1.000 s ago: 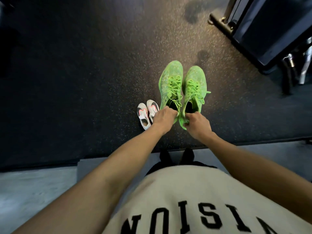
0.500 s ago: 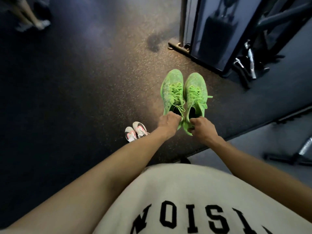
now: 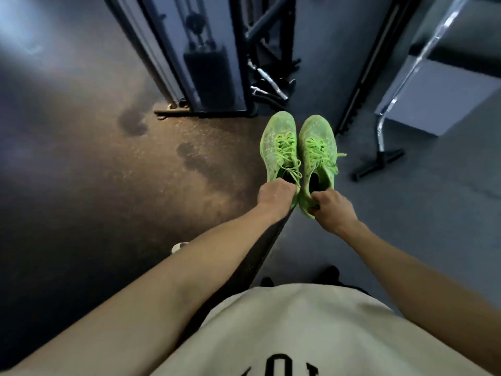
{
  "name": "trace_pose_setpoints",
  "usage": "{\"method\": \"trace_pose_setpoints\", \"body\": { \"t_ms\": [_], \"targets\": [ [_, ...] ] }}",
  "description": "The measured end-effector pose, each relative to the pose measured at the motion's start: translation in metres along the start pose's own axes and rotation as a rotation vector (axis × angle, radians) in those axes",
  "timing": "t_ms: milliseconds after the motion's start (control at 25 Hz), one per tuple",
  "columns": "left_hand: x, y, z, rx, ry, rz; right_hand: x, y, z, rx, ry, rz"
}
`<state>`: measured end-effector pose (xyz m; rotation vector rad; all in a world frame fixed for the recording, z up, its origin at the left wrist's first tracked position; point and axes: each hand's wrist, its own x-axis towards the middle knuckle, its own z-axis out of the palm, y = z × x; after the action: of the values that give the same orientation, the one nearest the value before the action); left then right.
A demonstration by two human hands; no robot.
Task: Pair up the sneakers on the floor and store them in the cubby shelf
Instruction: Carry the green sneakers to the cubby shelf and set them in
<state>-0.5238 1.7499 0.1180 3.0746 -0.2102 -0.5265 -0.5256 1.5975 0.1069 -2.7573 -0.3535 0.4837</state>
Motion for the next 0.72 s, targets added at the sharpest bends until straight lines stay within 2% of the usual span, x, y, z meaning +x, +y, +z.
{"method": "trace_pose_setpoints", "body": {
  "t_ms": [160,360,720],
  "targets": [
    [0.032,0.089,-0.014,0.101,-0.006,0.221,-0.041,0.076,-0.02,0.062,0.08,0.205],
    [0.065,0.256,-0.022,0.209,0.034,0.462,-0.108,0.21,-0.058,0.147,0.199,0.425],
    [0.113,0.55,-0.026,0.168,0.073,0.651,-0.209,0.46,-0.132,0.21,0.274,0.602]
  ]
}}
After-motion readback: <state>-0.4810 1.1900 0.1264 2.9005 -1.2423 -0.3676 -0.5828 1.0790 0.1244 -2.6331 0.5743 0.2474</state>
